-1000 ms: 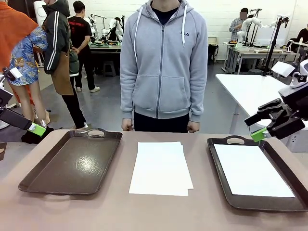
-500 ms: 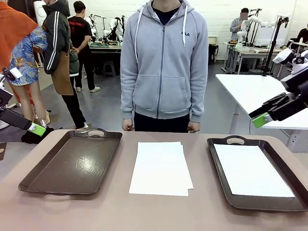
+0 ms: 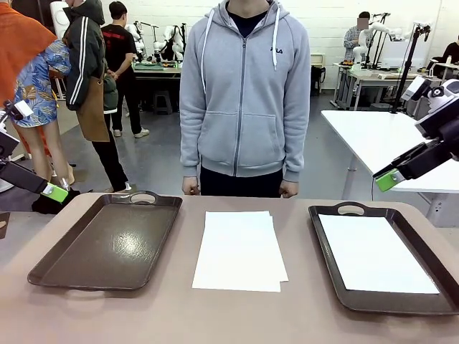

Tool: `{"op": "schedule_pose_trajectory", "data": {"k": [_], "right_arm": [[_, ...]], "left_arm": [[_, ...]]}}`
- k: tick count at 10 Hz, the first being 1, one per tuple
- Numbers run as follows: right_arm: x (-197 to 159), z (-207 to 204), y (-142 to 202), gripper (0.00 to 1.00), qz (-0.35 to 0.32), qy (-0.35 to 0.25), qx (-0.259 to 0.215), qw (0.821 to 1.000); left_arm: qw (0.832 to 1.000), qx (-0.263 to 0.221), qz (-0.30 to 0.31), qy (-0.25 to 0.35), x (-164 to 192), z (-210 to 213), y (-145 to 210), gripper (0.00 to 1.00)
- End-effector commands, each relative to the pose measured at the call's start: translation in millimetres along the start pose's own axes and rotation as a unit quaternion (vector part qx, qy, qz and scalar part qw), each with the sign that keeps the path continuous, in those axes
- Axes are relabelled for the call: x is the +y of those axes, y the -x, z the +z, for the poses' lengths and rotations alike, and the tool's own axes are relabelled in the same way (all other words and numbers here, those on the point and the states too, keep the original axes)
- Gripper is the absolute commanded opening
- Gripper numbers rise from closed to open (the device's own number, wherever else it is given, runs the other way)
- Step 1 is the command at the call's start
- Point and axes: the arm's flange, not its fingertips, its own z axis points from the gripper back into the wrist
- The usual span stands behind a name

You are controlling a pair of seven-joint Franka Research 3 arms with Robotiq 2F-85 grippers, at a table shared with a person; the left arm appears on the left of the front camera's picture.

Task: Sort the A4 documents.
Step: Receive the A4 Paper.

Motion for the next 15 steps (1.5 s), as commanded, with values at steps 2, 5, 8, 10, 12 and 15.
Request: {"op": "schedule_pose_trajectory", "data": {"k": [2,5,8,10,12,15], "right_arm": [[-0.6,2.6,-5.0,1.0,-0.02,0.0,0.029,0.999],[-5.5,1.5,-5.2,1.0,-0.028,0.002,0.032,0.999],[-8.2,1.6,-5.1,1.0,-0.027,0.0,0.035,0.999],[-6.3,-2.7,1.1,1.0,-0.019,0.001,0.017,1.0],[-6.3,-2.7,1.1,1.0,-0.019,0.001,0.017,1.0],[-6.3,-2.7,1.1,1.0,-0.019,0.001,0.017,1.0]], "left_arm": [[1.0,-0.006,-0.006,0.008,2.0,0.2,1.5,1.0],[1.0,-0.006,-0.006,0.008,2.0,0.2,1.5,1.0],[1.0,-0.006,-0.006,0.008,2.0,0.2,1.5,1.0],[1.0,-0.006,-0.006,0.008,2.0,0.2,1.5,1.0],[1.0,-0.006,-0.006,0.008,2.0,0.2,1.5,1.0],[1.0,-0.006,-0.006,0.008,2.0,0.2,1.5,1.0]]}}
